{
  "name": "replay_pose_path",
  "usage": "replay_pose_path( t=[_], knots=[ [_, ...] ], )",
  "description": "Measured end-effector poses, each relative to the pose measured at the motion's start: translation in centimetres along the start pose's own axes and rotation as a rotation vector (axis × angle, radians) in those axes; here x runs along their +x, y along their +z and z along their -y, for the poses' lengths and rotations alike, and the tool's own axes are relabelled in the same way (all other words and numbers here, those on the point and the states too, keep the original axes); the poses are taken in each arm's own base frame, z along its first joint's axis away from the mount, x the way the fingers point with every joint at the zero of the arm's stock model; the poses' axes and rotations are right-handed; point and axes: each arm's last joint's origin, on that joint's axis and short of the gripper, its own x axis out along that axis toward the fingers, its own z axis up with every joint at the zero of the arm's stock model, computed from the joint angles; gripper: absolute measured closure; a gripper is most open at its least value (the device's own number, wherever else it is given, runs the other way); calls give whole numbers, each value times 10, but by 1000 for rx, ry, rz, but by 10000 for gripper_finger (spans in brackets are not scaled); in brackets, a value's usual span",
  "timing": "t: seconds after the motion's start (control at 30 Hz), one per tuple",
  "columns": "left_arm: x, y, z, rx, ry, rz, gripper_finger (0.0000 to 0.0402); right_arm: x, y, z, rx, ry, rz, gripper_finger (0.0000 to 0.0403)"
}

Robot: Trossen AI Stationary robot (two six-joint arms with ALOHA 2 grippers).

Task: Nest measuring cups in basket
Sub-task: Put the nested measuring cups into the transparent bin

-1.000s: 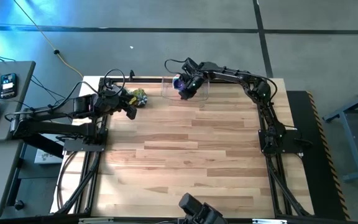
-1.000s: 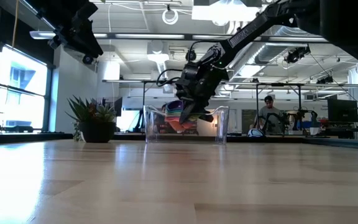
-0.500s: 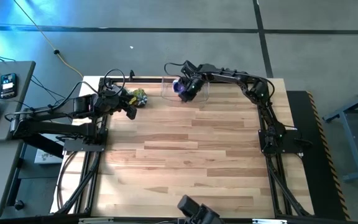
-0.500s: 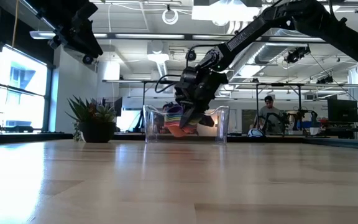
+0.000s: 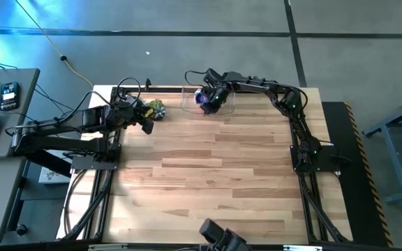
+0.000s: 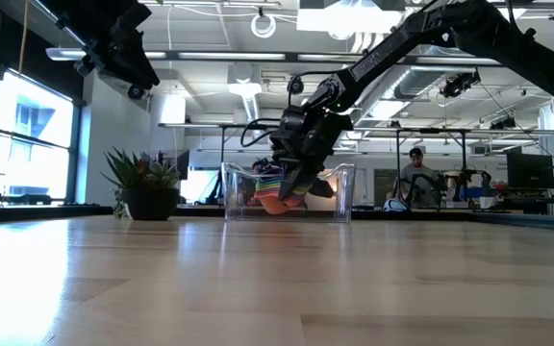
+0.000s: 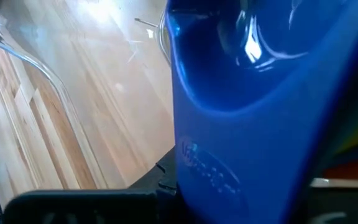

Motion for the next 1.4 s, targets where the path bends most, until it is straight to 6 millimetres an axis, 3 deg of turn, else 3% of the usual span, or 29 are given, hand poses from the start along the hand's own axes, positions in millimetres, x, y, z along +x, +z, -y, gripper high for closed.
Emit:
replay_pose_path(
  t=[0.37, 0.97, 1.4],
  knots=[
    [0, 0, 0, 0, 0, 0, 298, 0, 0, -1, 18, 27, -5, 343],
    [0, 0, 0, 1, 0, 0, 298, -7, 2, 9, 87, 27, 9, 289],
    [0, 0, 0, 1, 1, -1, 298, -19, 4, 20, 188, 179, 1, 331]
  ],
)
